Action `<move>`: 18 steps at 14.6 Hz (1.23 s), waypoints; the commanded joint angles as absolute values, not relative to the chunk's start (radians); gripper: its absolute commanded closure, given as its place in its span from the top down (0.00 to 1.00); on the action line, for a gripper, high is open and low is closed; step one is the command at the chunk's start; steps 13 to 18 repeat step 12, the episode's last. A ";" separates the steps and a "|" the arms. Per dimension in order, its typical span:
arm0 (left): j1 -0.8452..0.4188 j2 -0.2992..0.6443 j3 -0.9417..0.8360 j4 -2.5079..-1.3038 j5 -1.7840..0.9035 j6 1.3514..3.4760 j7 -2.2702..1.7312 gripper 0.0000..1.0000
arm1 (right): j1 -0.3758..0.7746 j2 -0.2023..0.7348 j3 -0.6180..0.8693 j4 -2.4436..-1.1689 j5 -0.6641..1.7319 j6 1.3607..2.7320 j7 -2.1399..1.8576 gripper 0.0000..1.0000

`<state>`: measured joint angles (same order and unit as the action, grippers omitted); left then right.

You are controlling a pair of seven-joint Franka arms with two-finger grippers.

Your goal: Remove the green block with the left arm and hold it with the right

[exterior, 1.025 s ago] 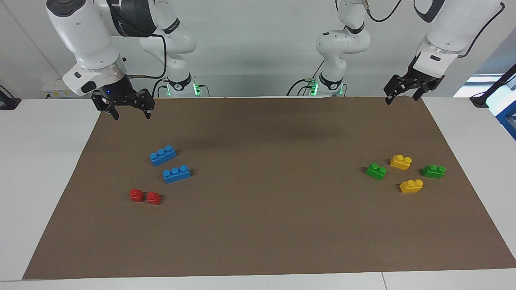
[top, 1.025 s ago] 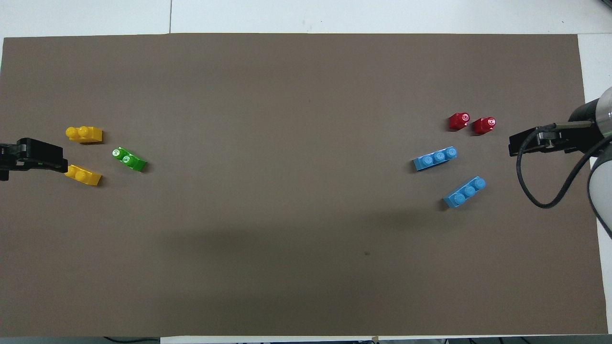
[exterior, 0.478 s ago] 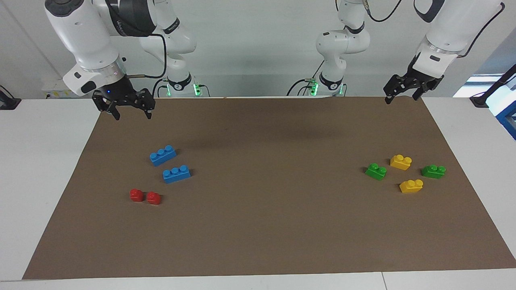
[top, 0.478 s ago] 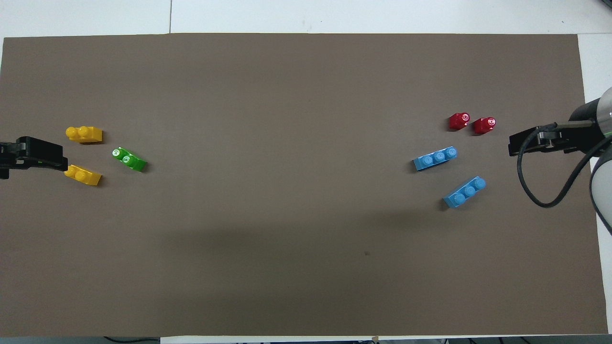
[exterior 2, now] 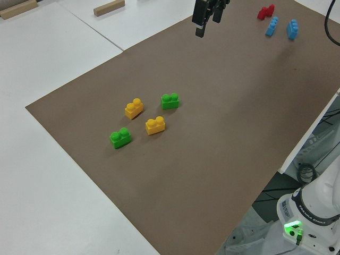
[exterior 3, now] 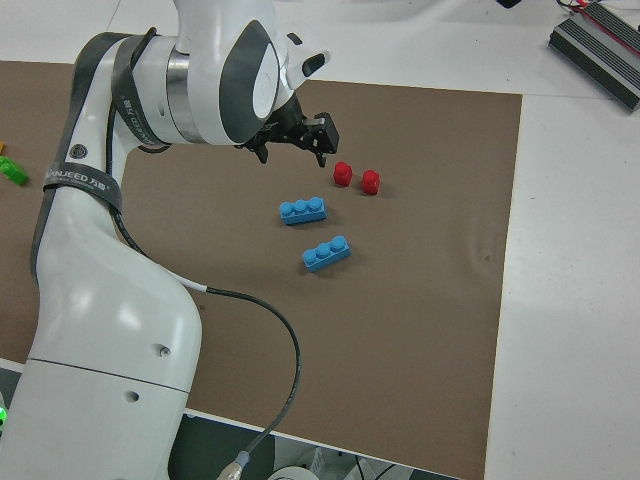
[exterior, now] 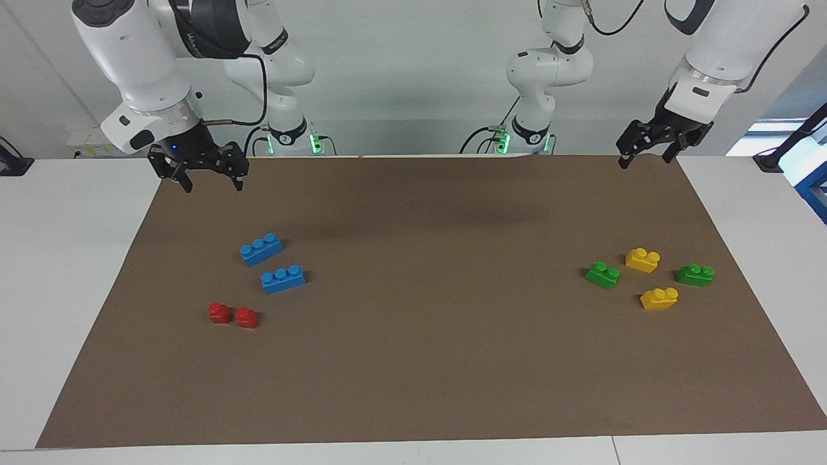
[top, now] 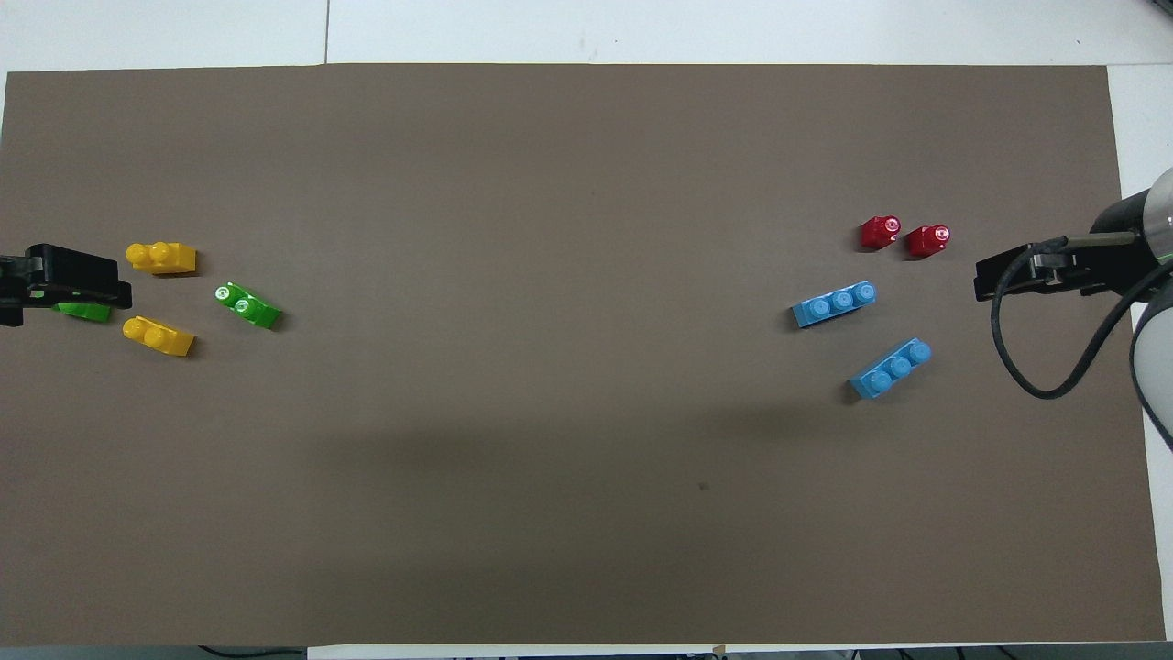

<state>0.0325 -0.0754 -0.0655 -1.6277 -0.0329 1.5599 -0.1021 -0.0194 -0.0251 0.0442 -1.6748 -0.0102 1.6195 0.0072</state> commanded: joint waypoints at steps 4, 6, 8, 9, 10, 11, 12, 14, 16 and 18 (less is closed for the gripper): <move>0.041 -0.075 -0.063 -1.618 -0.049 1.565 -0.103 1.00 | -0.028 -0.021 0.052 -1.663 0.011 1.594 0.025 1.00; 0.043 -0.075 -0.063 -1.618 -0.048 1.565 -0.101 1.00 | -0.026 -0.021 0.052 -1.663 0.011 1.591 0.025 1.00; 0.043 -0.075 -0.063 -1.618 -0.048 1.563 -0.098 1.00 | -0.023 -0.023 0.054 -1.666 0.011 1.591 0.025 1.00; 0.044 -0.077 -0.063 -1.618 -0.048 1.562 -0.094 1.00 | -0.021 -0.023 0.054 -1.666 0.011 1.591 0.026 1.00; 0.044 -0.075 -0.063 -1.618 -0.048 1.563 -0.094 1.00 | -0.021 -0.023 0.054 -1.666 0.011 1.591 0.026 1.00; 0.044 -0.077 -0.063 -1.621 -0.048 1.565 -0.092 1.00 | -0.021 -0.023 0.054 -1.666 0.009 1.591 0.026 1.00; 0.044 -0.078 -0.063 -1.627 -0.048 1.566 -0.091 1.00 | -0.021 -0.023 0.054 -1.666 0.011 1.591 0.026 1.00; 0.044 -0.078 -0.063 -1.627 -0.048 1.566 -0.091 1.00 | -0.021 -0.023 0.054 -1.666 0.011 1.591 0.026 1.00; 0.044 -0.078 -0.063 -1.627 -0.048 1.566 -0.091 1.00 | -0.021 -0.023 0.054 -1.666 0.011 1.591 0.026 1.00; 0.044 -0.078 -0.063 -1.627 -0.048 1.566 -0.091 1.00 | -0.021 -0.023 0.054 -1.666 0.011 1.591 0.026 1.00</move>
